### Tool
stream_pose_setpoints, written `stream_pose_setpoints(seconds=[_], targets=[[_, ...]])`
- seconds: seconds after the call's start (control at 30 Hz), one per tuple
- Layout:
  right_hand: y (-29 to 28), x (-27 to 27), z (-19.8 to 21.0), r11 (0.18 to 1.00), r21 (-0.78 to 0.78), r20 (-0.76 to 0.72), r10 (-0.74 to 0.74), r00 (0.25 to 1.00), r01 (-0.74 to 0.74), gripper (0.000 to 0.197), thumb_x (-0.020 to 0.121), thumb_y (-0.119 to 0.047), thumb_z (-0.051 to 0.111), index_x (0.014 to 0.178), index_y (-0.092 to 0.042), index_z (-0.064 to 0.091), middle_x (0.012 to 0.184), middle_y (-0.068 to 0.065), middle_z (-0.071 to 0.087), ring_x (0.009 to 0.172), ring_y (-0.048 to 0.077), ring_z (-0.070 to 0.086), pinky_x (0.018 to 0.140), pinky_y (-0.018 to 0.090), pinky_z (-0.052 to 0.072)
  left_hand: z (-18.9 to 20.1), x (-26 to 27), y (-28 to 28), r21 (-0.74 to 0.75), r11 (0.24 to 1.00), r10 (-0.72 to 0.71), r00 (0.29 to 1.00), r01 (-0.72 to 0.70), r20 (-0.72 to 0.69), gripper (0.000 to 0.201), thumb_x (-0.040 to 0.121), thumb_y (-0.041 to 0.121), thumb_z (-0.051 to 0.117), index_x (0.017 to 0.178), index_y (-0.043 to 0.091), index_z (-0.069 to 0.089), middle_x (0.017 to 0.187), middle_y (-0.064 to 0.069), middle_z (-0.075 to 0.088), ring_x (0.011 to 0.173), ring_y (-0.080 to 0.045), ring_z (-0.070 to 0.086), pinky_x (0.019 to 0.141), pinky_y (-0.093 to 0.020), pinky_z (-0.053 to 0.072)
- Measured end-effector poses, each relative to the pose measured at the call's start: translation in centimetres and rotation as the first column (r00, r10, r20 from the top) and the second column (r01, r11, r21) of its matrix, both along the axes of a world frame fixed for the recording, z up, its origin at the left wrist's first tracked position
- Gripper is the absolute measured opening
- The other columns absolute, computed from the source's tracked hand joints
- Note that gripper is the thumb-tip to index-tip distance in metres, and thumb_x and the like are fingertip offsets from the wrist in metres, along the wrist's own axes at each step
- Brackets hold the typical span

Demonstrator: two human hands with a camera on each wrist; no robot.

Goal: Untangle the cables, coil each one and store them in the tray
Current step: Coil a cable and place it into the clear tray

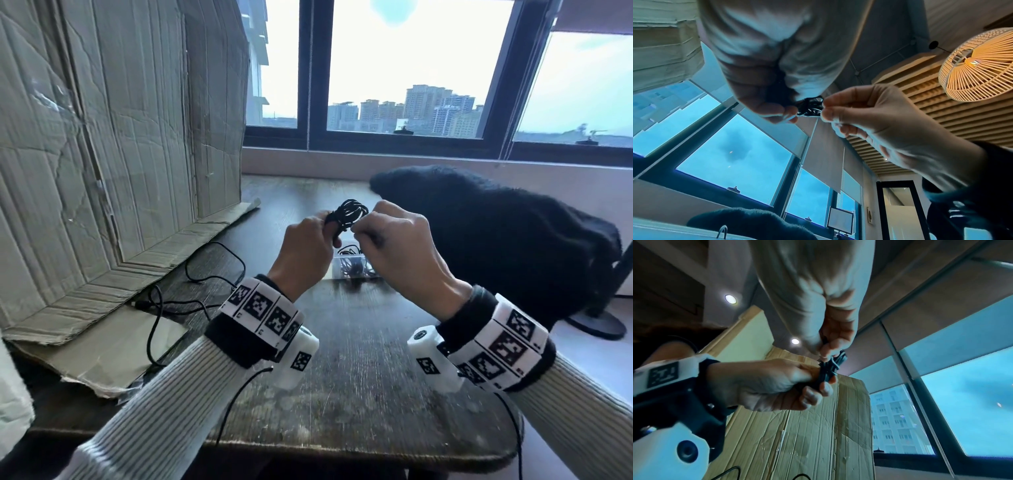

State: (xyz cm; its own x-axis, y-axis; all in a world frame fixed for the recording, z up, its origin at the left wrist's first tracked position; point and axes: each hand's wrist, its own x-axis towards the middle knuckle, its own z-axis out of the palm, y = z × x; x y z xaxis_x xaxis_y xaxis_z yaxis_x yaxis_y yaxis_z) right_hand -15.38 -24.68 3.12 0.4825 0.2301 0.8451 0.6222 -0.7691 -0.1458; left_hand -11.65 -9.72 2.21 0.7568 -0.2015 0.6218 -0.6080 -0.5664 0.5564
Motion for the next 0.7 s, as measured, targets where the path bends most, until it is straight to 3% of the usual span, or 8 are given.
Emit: stream_pose_setpoints(seconds=[0.13,0.23,0.33,0.43,0.53,0.63,0.7], targets=[[0.31,-0.52,0.65,1.000,-0.014,0.042,0.012,0.999,-0.011,0.014,0.081,0.003,0.064,0.075,-0.006,0.072,0.070,-0.001,0.053,0.052,0.018,0.051,0.054,0.027,0.044,0.05,0.05,-0.70,-0.036,0.999,0.009,1.000,-0.009,-0.005,0.021,0.101,0.020,0.042,0.099,0.015,0.062,0.068,0.008,0.061,0.053,-0.006,0.052,0.056,-0.019,0.041],[0.09,-0.39,0.81,0.985,0.149,0.011,0.087,0.996,-0.087,0.011,0.078,-0.003,0.073,0.077,-0.013,0.077,0.072,0.002,0.060,0.056,0.013,0.058,0.061,0.028,0.051,0.14,-0.07,-0.70,-0.083,0.997,0.005,0.999,-0.008,-0.042,0.019,0.101,0.020,0.041,0.095,0.018,0.059,0.061,0.011,0.056,0.054,-0.008,0.051,0.061,-0.023,0.042],[-0.05,-0.34,0.42,0.937,0.309,-0.117,0.207,0.971,-0.163,0.018,0.076,-0.005,0.077,0.092,-0.015,0.078,0.082,-0.001,0.062,0.070,0.013,0.066,0.073,0.030,0.058,0.19,-0.23,-0.56,-0.126,0.992,-0.009,0.998,0.002,-0.060,0.018,0.101,0.020,0.040,0.097,0.018,0.058,0.059,0.011,0.055,0.053,-0.004,0.051,0.060,-0.021,0.040],[-0.11,-0.22,-0.09,0.859,0.426,-0.178,0.388,0.905,-0.284,0.027,0.079,-0.001,0.074,0.102,-0.015,0.074,0.089,-0.002,0.063,0.084,0.019,0.069,0.081,0.036,0.059,0.21,-0.32,-0.45,-0.135,0.991,0.004,0.998,-0.011,-0.055,0.021,0.100,0.021,0.040,0.101,0.014,0.059,0.063,0.009,0.056,0.058,-0.013,0.054,0.062,-0.025,0.041],[-0.15,0.01,-0.07,0.842,0.442,-0.154,0.412,0.898,-0.310,0.026,0.078,-0.001,0.075,0.098,-0.018,0.074,0.088,-0.002,0.064,0.086,0.022,0.068,0.081,0.040,0.058,0.04,-0.45,-0.62,-0.146,0.989,-0.001,1.000,-0.003,-0.031,0.022,0.100,0.022,0.040,0.106,0.011,0.058,0.070,0.001,0.059,0.066,-0.023,0.059,0.065,-0.030,0.046],[0.04,0.15,0.25,0.849,0.446,-0.139,0.378,0.915,-0.283,0.025,0.075,-0.006,0.079,0.089,-0.027,0.076,0.085,-0.009,0.062,0.078,0.017,0.066,0.074,0.037,0.058,-0.27,-0.61,-0.98,-0.172,0.985,0.008,1.000,-0.006,0.011,0.022,0.101,0.022,0.040,0.107,0.011,0.058,0.065,0.006,0.056,0.058,-0.014,0.055,0.056,-0.019,0.039],[0.28,0.27,0.37,0.832,0.482,-0.128,0.379,0.917,-0.276,0.027,0.075,-0.009,0.079,0.082,-0.035,0.074,0.086,-0.014,0.059,0.076,0.013,0.062,0.066,0.029,0.054,-0.39,-0.72,-1.15,-0.210,0.978,0.010,0.999,-0.002,0.038,0.022,0.101,0.022,0.040,0.108,0.012,0.058,0.062,0.009,0.054,0.052,-0.006,0.051,0.052,-0.012,0.036]])
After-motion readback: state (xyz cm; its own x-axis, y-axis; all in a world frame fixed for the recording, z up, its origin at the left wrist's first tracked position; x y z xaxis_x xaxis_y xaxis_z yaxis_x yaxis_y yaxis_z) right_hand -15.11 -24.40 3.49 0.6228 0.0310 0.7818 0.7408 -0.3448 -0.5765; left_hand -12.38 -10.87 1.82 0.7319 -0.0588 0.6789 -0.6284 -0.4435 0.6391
